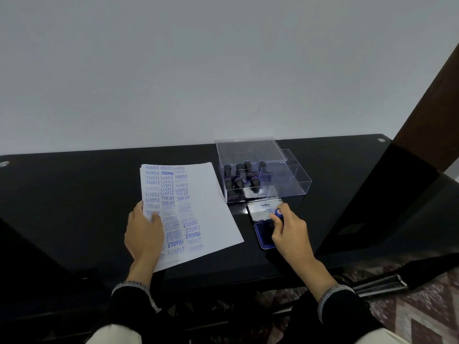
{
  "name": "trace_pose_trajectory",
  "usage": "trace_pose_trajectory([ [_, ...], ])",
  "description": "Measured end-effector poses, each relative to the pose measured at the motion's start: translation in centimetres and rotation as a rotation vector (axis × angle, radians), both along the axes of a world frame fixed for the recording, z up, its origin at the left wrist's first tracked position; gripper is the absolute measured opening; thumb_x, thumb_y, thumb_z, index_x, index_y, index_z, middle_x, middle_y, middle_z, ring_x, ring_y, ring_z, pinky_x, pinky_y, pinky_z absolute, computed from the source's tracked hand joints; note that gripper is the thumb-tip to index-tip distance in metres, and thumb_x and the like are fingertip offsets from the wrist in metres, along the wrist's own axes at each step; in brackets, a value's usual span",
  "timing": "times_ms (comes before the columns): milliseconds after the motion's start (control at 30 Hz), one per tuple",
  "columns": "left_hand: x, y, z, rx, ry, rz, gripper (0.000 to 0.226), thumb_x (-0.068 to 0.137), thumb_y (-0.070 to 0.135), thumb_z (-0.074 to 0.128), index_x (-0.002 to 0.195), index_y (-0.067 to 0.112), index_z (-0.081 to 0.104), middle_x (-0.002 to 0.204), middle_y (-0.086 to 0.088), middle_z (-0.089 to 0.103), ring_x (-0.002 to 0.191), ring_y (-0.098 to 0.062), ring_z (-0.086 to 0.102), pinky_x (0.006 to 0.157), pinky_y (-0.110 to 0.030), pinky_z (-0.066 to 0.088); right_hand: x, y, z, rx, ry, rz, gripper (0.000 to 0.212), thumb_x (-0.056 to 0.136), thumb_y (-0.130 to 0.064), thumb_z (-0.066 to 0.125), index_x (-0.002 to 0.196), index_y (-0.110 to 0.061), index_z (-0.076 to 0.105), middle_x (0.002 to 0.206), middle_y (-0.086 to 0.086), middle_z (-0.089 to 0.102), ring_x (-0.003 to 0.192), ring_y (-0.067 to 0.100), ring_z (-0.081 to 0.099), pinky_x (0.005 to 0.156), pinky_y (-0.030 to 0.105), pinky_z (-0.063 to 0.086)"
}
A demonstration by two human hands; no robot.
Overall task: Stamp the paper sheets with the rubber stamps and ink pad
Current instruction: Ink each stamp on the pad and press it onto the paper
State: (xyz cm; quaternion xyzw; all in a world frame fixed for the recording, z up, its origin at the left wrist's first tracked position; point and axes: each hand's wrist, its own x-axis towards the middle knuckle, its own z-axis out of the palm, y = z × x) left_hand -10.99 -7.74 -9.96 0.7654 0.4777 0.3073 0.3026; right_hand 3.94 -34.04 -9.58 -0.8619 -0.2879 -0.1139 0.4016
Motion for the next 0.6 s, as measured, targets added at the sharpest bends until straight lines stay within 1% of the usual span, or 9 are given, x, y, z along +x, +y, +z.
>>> trace_pose_trajectory([
  [100,-0.2,0.0,0.2,-0.012,-0.004,-0.018,0.041,0.095,0.019,0.054,0.136,0.014,0.047,0.124,-0.009,0.055,0.108,-0.029,0.057,0.088,-0.045,0.046,0.0,-0.1,0.2,0.065,0.039,-0.013,0.007,0.091,-0.001,0.055,0.089,-0.006,0.051,0.063,-0.005,0.049,0.055,0.006,0.049,0.05,0.009,0.036],
  [167,-0.5,-0.2,0.4,-0.017,-0.018,-0.05,0.04,0.095,0.017,0.053,0.135,0.014,0.047,0.124,-0.008,0.054,0.109,-0.028,0.056,0.089,-0.045,0.048,-0.1,-0.1,0.2,0.06,0.041,-0.011,0.009,0.092,-0.002,0.055,0.088,-0.008,0.05,0.063,-0.007,0.048,0.055,0.006,0.049,0.05,0.009,0.036],
  [233,-0.8,-0.5,0.6,-0.017,-0.02,-0.075,0.041,0.096,0.016,0.052,0.136,0.014,0.045,0.124,-0.008,0.052,0.11,-0.026,0.055,0.088,-0.042,0.049,-0.3,-0.2,0.3,0.044,0.045,-0.006,0.01,0.092,-0.003,0.055,0.087,-0.01,0.049,0.066,-0.005,0.05,0.058,0.006,0.051,0.052,0.01,0.039],
  [300,-1.3,-0.9,0.8,-0.018,0.014,-0.082,0.044,0.096,0.015,0.051,0.139,0.012,0.041,0.126,-0.009,0.049,0.106,-0.024,0.054,0.083,-0.036,0.046,-0.5,-0.2,0.3,0.042,0.052,-0.004,0.01,0.092,-0.004,0.055,0.088,-0.011,0.049,0.068,-0.005,0.052,0.06,0.006,0.053,0.052,0.011,0.04],
  [333,-1.5,-1.1,0.9,-0.017,0.035,-0.083,0.045,0.096,0.014,0.051,0.14,0.011,0.039,0.126,-0.01,0.048,0.101,-0.022,0.052,0.079,-0.033,0.044,-0.6,-0.2,0.4,0.045,0.055,-0.007,0.011,0.093,-0.005,0.054,0.088,-0.013,0.049,0.069,-0.005,0.052,0.06,0.006,0.053,0.052,0.011,0.039],
  [400,-2.1,-1.5,1.1,0.004,0.086,-0.085,0.046,0.095,0.014,0.049,0.14,0.012,0.037,0.124,-0.01,0.047,0.089,-0.016,0.048,0.071,-0.031,0.039,-0.7,0.0,0.6,0.051,0.071,-0.017,0.012,0.094,-0.008,0.053,0.088,-0.016,0.047,0.071,-0.004,0.053,0.062,0.009,0.054,0.052,0.013,0.038],
  [500,-2.9,-1.9,1.4,0.026,0.173,-0.068,0.049,0.095,0.014,0.047,0.141,0.013,0.033,0.12,-0.01,0.046,0.077,-0.016,0.047,0.061,-0.029,0.034,-1.4,0.6,0.8,0.089,0.106,-0.052,0.005,0.096,-0.013,0.05,0.092,-0.016,0.048,0.075,0.0,0.056,0.067,0.015,0.056,0.055,0.021,0.039],
  [567,-3.1,-2.1,1.6,0.035,0.236,-0.056,0.05,0.095,0.015,0.047,0.143,0.014,0.031,0.118,-0.011,0.043,0.072,-0.017,0.049,0.058,-0.029,0.035,-2.4,1.4,1.2,0.163,0.119,-0.065,0.001,0.097,-0.015,0.048,0.097,-0.016,0.049,0.078,0.001,0.057,0.068,0.012,0.056,0.055,0.015,0.04],
  [600,-3.2,-2.2,1.5,0.044,0.27,-0.049,0.05,0.094,0.016,0.047,0.142,0.014,0.032,0.116,-0.01,0.043,0.072,-0.018,0.05,0.06,-0.031,0.037,-3.0,1.9,1.4,0.216,0.149,-0.067,0.003,0.098,-0.017,0.048,0.098,-0.015,0.05,0.078,0.001,0.058,0.068,0.011,0.057,0.056,0.012,0.041],
])
